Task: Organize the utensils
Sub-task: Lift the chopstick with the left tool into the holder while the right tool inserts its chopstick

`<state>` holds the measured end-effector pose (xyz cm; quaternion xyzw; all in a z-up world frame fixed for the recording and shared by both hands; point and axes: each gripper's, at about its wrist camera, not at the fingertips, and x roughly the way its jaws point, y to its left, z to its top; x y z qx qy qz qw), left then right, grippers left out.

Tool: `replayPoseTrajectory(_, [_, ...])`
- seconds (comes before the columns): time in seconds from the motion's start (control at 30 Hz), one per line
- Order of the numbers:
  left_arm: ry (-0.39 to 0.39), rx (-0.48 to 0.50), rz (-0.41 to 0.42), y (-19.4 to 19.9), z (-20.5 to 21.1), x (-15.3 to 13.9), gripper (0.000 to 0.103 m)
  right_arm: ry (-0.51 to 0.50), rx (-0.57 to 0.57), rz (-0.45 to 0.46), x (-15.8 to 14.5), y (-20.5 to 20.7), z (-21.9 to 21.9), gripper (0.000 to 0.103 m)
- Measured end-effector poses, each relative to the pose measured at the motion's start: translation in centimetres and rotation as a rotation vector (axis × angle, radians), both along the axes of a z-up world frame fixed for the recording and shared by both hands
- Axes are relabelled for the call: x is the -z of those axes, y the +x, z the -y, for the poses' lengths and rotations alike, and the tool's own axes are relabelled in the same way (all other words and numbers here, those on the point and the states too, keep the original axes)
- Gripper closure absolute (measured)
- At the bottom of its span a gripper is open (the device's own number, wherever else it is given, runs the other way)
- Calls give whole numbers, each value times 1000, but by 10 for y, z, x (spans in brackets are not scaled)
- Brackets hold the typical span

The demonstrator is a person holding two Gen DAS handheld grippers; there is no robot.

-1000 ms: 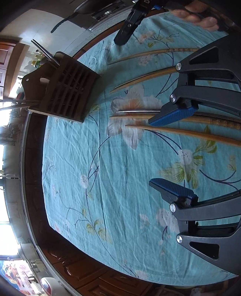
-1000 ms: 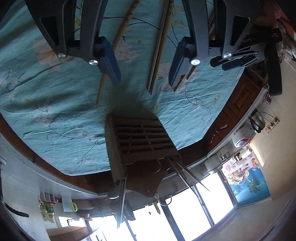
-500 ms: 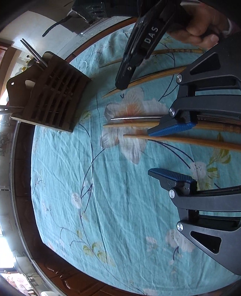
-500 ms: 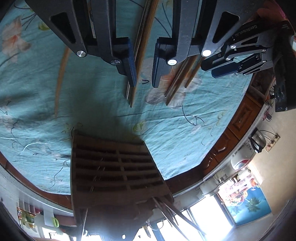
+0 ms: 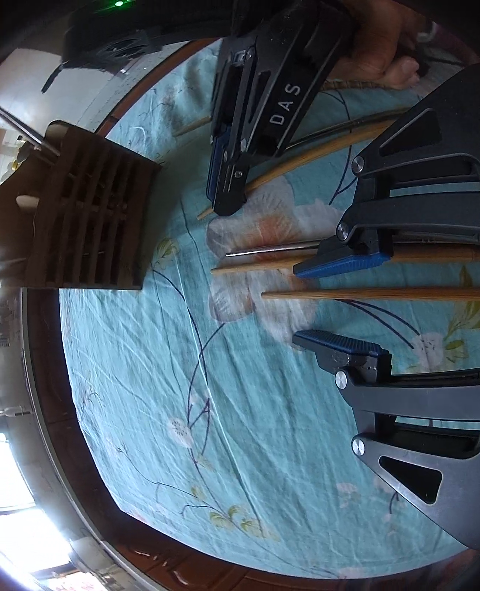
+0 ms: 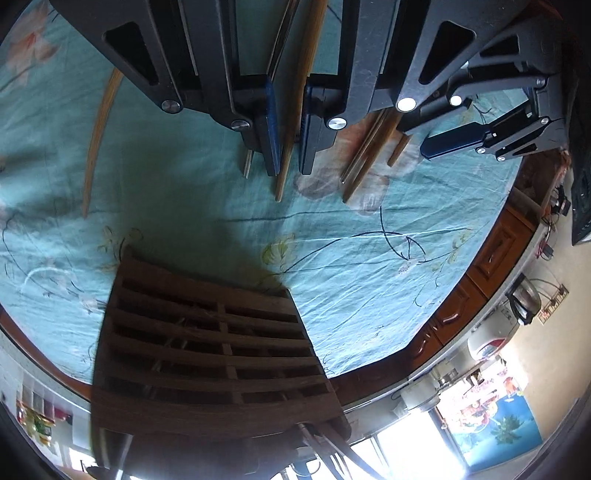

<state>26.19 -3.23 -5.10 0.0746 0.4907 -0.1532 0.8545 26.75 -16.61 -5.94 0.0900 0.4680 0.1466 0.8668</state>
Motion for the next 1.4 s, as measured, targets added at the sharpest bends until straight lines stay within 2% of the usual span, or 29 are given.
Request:
replayPoseTrajectory(0.13, [4,20,9,0,5,0,98,-65,-27,18,-1,-1,-7,93])
replayPoseTrajectory(0.23, [13,20,22,-1,7,0,99,-79,-28,21,-2,-1,-8,94])
replayPoseTrajectory(0.3, [-17,7,10,-1,2,-2,99,-69,-21,18,-2,-2,-7,96])
replayPoseTrajectory(0.4, [-73,-15,14,-5,-8,-10,99,2,-13,16,-7,-7,0,97])
replayPoseTrajectory(0.6, [-180,-48,79,-21,-31,-51,99,115,13,91,-47,-34,22,98])
replayPoseTrajectory(0.8, [-262,-57,159,-42,-46,-95,99,170,51,188,-90,-56,46,98])
replayPoseTrajectory(1.17, [-360,-56,324,-61,-56,-168,99,209,132,369,-156,-88,87,98])
replayPoseTrajectory(1.4, [-384,-66,379,-57,-53,-190,99,203,166,428,-177,-93,105,98])
